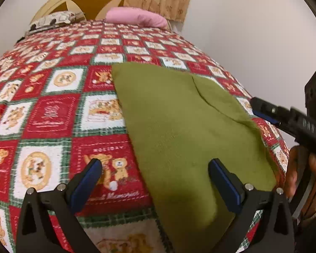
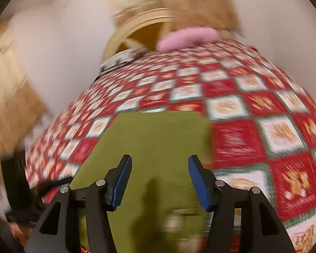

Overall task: Fold small clothes
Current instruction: 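Grasp the folded sweater edge with the right gripper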

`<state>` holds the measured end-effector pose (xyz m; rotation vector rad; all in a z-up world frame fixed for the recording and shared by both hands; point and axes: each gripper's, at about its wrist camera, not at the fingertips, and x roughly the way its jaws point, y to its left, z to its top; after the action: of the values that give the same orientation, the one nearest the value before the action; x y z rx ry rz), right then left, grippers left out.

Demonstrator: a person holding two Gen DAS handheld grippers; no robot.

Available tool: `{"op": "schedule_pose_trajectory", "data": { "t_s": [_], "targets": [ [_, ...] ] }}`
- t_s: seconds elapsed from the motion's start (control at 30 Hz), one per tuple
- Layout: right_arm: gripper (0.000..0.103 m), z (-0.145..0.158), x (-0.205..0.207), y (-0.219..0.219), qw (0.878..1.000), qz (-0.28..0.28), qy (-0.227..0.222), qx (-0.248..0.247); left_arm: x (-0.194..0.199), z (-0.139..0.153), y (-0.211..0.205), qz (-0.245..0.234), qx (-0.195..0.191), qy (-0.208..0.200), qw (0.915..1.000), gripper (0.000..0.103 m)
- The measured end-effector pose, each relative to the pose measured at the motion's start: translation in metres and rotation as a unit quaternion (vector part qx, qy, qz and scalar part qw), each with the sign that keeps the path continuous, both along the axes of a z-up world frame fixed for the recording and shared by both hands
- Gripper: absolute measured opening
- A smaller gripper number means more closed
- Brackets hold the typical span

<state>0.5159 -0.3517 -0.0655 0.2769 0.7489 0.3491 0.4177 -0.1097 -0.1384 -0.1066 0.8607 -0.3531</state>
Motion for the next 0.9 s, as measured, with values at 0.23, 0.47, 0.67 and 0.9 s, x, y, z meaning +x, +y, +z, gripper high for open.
{"op": "schedule_pose_trajectory", "data": {
  "t_s": [0.23,0.47,0.67,0.9],
  "targets": [
    [0.057,-0.031,0.032,-0.049,0.994,-0.025,0.078,0.066,0.005,-0.016,0.000,-0.009,-0.026,0.017,0.9995,0.103],
    [0.057,-0.052,0.064,-0.042,0.988,-0.001,0.122,0.093,0.002,-0.016,-0.008,-0.010,-0.007,0.007,0.9999,0.103],
    [0.045,-0.059,0.082,-0.030,0.986,0.023,0.124,0.112,0.002,-0.016,-0.011,-0.013,0.003,0.003,0.9999,0.103],
    [0.037,-0.069,0.091,-0.034,0.981,0.034,0.130,0.141,0.002,-0.017,-0.013,-0.019,0.004,0.004,0.9998,0.103]
  ]
}}
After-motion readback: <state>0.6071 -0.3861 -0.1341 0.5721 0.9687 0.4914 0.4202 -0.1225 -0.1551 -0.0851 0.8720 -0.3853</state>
